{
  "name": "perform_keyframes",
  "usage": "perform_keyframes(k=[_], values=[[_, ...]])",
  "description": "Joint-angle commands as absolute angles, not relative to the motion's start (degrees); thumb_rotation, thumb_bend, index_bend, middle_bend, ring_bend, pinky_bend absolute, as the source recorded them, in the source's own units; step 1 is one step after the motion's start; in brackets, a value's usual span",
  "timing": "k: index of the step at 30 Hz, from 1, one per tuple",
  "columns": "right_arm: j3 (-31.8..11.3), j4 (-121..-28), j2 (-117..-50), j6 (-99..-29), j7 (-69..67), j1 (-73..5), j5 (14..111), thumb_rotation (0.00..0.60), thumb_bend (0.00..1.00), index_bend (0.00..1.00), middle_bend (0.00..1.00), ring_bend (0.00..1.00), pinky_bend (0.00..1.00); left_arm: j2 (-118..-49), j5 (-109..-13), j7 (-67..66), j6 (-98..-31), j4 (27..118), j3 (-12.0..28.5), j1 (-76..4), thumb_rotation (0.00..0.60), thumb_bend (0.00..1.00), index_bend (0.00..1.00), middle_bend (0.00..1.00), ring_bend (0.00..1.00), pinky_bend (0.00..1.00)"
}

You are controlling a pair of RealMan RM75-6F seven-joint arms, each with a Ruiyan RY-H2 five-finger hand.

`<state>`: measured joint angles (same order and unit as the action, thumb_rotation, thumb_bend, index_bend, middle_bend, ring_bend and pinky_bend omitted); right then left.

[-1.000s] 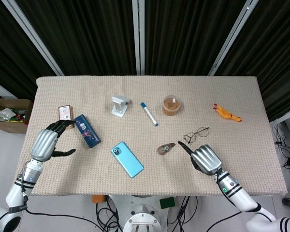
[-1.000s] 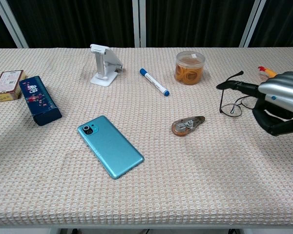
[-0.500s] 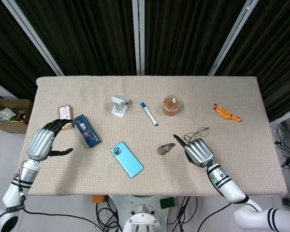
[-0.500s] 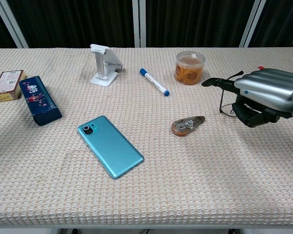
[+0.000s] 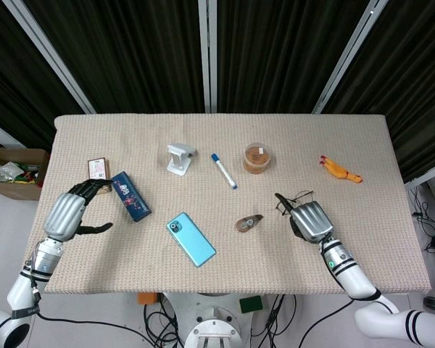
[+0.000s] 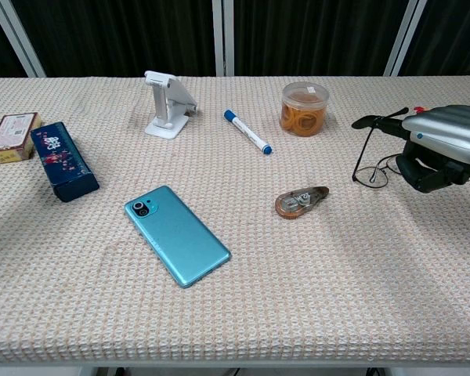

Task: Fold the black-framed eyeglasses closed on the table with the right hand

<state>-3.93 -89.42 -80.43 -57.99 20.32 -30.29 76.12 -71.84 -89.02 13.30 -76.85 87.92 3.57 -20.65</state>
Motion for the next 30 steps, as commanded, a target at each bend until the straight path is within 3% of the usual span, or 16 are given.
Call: perform_keyframes(k=[1, 11, 30], values=[[-4.2, -88.4, -80.0, -57.2, 18.6, -30.4, 75.3, 0.6, 0.78, 0.0, 0.9, 0.81, 0.78, -71.9, -88.9, 13.0, -76.6, 88.1, 3.6, -20.8, 0.591, 0.05, 0.17, 0.21, 0.2, 0.27], [-4.3, -81.6, -80.8, -51.8, 10.6, -31.4, 72.8, 0.6, 0.78, 0.0, 0.9, 0.81, 0.78, -72.2, -88.2, 12.2, -75.6, 88.4, 3.8, -21.2, 0.591, 0.05, 0.17, 0.21, 0.2, 0.27], [-2.9, -75.9, -83.8, -51.6, 5.8, -30.9, 74.6, 0.6, 0.79, 0.0, 0.9, 0.81, 0.78, -72.3, -87.9, 11.8, -75.2, 88.5, 3.8, -21.3, 0.591, 0.05, 0.17, 0.21, 0.2, 0.27]])
